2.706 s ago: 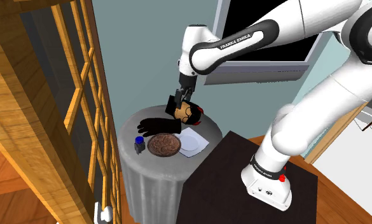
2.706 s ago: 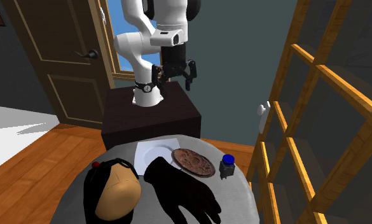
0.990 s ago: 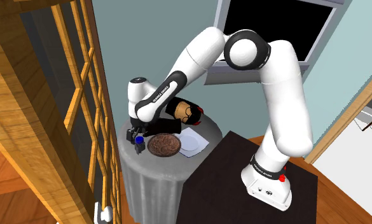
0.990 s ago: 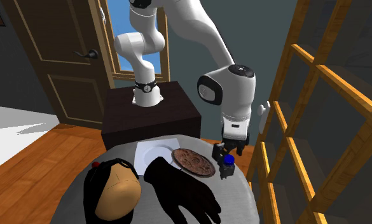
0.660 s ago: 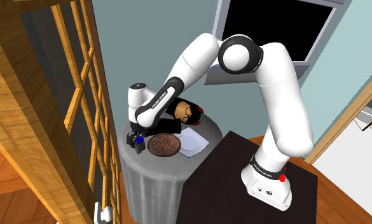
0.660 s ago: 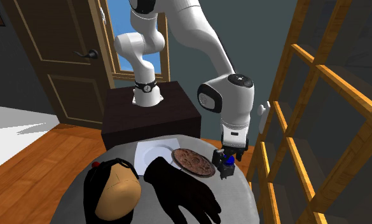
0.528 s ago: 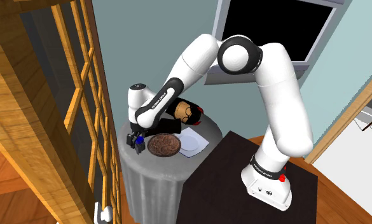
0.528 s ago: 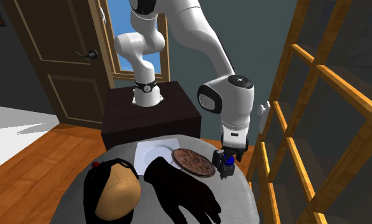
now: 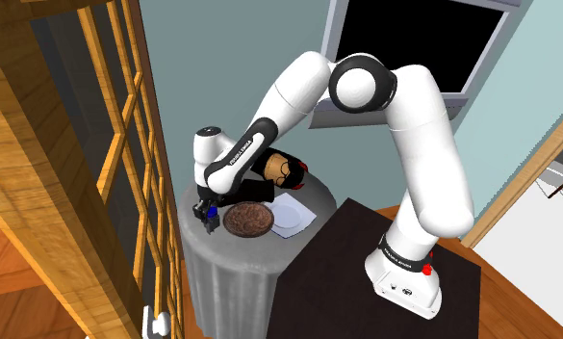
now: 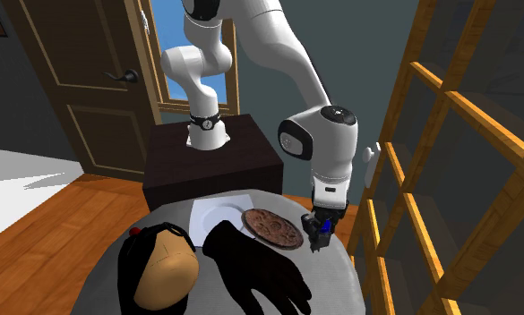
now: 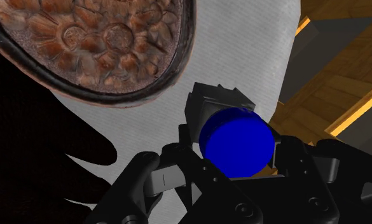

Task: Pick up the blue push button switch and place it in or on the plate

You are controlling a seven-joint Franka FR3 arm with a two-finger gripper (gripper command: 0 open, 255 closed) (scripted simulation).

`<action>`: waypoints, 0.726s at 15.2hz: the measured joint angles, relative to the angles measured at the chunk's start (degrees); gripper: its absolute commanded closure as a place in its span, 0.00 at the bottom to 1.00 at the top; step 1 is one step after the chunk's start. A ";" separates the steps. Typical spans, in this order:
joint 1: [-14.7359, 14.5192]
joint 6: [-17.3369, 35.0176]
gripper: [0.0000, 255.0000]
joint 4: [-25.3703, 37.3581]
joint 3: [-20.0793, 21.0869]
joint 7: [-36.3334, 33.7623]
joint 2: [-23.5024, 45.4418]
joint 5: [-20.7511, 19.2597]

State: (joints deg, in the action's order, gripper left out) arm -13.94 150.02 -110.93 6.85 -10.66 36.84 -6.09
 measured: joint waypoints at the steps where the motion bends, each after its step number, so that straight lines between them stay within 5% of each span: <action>1: 0.00 0.00 1.00 0.00 0.00 0.00 0.00 0.00; 11: 0.20 -1.46 1.00 -0.45 0.29 0.14 -1.91 0.28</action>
State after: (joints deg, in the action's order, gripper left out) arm -13.74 148.56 -111.38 7.15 -10.52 34.93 -5.82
